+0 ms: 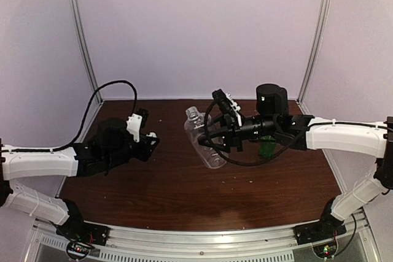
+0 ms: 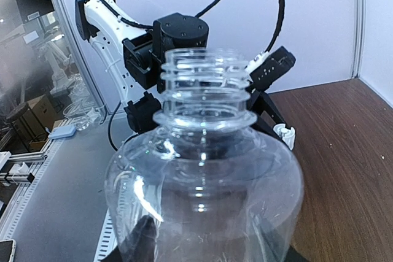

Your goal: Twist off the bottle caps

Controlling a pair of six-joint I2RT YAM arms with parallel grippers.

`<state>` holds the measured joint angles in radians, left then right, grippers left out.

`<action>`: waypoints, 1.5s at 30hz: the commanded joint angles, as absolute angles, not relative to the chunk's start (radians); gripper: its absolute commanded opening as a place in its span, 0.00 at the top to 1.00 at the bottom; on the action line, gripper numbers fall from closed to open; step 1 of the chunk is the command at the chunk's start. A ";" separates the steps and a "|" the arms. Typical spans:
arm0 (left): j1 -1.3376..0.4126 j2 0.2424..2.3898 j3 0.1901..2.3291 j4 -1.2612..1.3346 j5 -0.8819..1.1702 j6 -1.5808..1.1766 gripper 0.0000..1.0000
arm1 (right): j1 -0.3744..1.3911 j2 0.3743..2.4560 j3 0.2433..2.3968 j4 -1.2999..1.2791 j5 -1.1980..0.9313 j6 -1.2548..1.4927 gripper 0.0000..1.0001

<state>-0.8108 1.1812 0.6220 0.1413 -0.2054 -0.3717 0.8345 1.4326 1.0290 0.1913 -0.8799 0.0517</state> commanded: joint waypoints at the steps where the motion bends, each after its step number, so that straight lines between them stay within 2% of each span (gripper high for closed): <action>1: -0.798 1.241 0.530 0.316 -0.326 -0.388 0.71 | 0.828 1.415 1.016 0.223 -0.861 0.058 0.56; 7: -0.790 1.381 0.441 0.454 -0.365 -0.394 0.69 | 0.824 1.423 1.013 0.224 -0.862 0.063 0.56; 15: -0.781 1.543 0.424 0.548 -0.343 -0.409 0.67 | 0.820 1.424 0.999 0.230 -0.858 0.065 0.57; 33: -0.776 1.672 0.438 0.597 -0.267 -0.452 0.64 | 0.817 1.421 0.980 0.228 -0.847 0.058 0.56; 37: -0.776 1.674 0.445 0.582 -0.269 -0.454 0.58 | 0.817 1.422 0.980 0.227 -0.845 0.057 0.57; 45: -0.776 1.627 0.476 0.495 -0.276 -0.447 0.38 | 0.817 1.424 0.982 0.222 -0.841 0.055 0.56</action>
<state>-0.7841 1.6566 0.4442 0.5362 -0.2756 -0.4442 0.8223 1.4326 0.9882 0.1986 -0.8581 0.0555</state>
